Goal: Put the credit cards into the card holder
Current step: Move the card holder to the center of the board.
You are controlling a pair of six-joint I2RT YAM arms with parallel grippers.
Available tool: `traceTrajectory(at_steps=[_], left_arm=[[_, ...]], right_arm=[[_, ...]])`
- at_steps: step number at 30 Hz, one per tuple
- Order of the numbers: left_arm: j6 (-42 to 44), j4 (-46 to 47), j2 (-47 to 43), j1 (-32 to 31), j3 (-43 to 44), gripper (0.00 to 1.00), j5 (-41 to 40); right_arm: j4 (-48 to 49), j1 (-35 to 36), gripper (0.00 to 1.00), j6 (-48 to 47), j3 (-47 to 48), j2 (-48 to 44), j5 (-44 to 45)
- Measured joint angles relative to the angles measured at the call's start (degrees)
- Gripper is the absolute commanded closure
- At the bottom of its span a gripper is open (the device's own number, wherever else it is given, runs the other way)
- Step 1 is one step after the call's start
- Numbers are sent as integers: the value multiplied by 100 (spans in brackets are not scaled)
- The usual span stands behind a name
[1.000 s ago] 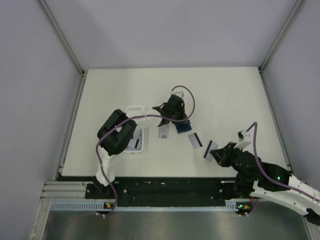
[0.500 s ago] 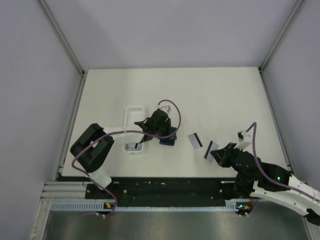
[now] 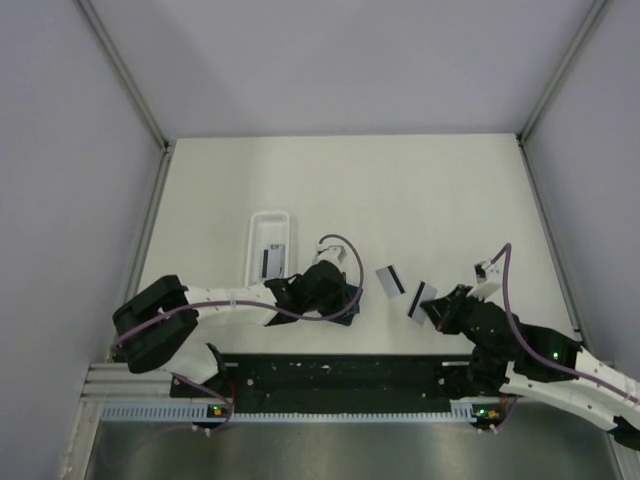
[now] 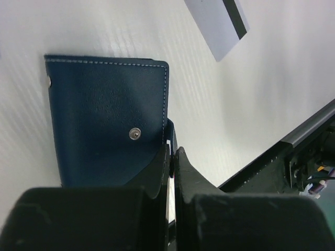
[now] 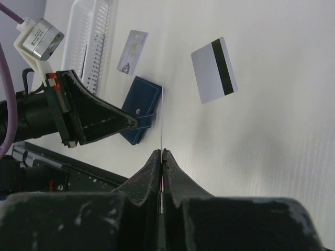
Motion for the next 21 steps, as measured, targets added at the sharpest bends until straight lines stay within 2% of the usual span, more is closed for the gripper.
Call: traceTrajectory(at_steps=[3,9,14,17,21], left_arm=[[-146,87,7,-125,2,99,-66],[-243,175,302,-142,328,62,-61],[-221,254,205,-142,404,45,-66],[-177,111,-170,-142,337,44,-142],[-133,-179,-1158,-142,103,45,-516]], right_arm=[[0,0,100,26,-2,0,-2],[-2,0,100,44,-7,0,-2],[0,0,100,44,-7,13,-4],[0,0,100,85,-7,127,-4],[4,0,100,129,2,623,0]])
